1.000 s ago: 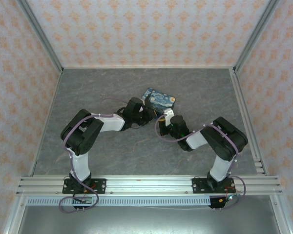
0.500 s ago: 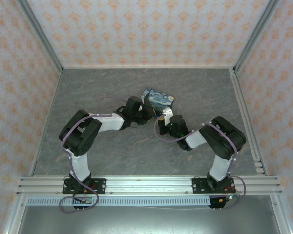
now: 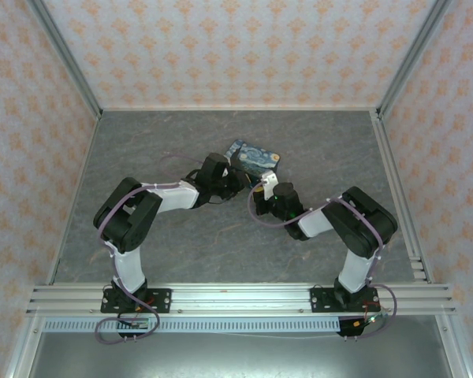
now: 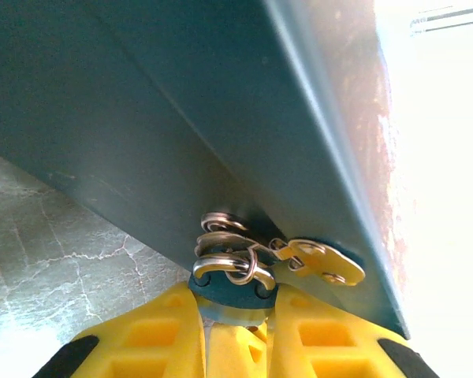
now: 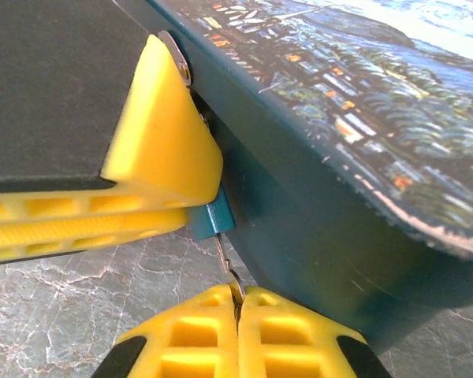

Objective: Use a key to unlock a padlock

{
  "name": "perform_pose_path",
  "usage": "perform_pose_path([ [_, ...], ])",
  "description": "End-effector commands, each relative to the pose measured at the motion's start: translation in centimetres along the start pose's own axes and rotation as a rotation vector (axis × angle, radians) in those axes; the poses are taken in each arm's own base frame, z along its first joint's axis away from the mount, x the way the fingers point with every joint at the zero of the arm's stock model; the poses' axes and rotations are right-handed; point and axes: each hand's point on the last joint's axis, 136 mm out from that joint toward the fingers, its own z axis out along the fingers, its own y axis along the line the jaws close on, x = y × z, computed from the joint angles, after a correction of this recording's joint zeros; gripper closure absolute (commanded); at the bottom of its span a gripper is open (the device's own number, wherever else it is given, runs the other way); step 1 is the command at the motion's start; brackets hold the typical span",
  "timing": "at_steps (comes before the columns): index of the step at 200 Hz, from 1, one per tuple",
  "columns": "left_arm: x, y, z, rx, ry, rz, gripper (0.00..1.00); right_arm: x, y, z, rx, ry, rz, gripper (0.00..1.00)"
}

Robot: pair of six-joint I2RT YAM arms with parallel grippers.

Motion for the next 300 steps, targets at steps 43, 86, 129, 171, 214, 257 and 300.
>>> perform_pose_path([
  [43, 3.9, -2.9, -1.1, 0.08, 0.145, 0.042, 0.79, -7.0, 2.0, 0.1, -0.07, -0.207, -0.047, 1.0],
  [86, 4.2, -2.6, -1.0, 0.074, 0.149, 0.044, 0.79, -7.2, 1.9, -0.2, -0.086, -0.215, -0.01, 1.0],
  [129, 4.4, -1.6, -0.1, 0.065, 0.152, 0.024, 0.79, -5.5, 2.1, -0.4, -0.109, -0.17, 0.063, 1.0],
  [171, 4.8, -0.6, 0.8, 0.047, 0.166, 0.013, 0.78, -2.9, 1.9, -0.5, -0.099, -0.13, 0.165, 1.0],
  [214, 4.9, 0.5, 1.3, 0.032, 0.158, 0.004, 0.69, -0.8, 1.8, -0.4, -0.095, -0.103, 0.28, 1.0],
  [257, 4.3, 0.7, 0.5, 0.014, 0.118, 0.027, 0.55, 0.7, 1.5, -0.5, -0.072, -0.085, 0.312, 1.0],
  [300, 2.4, 0.1, -2.0, 0.036, 0.039, 0.047, 0.43, 0.8, 1.8, -0.6, -0.085, -0.079, 0.345, 1.0],
])
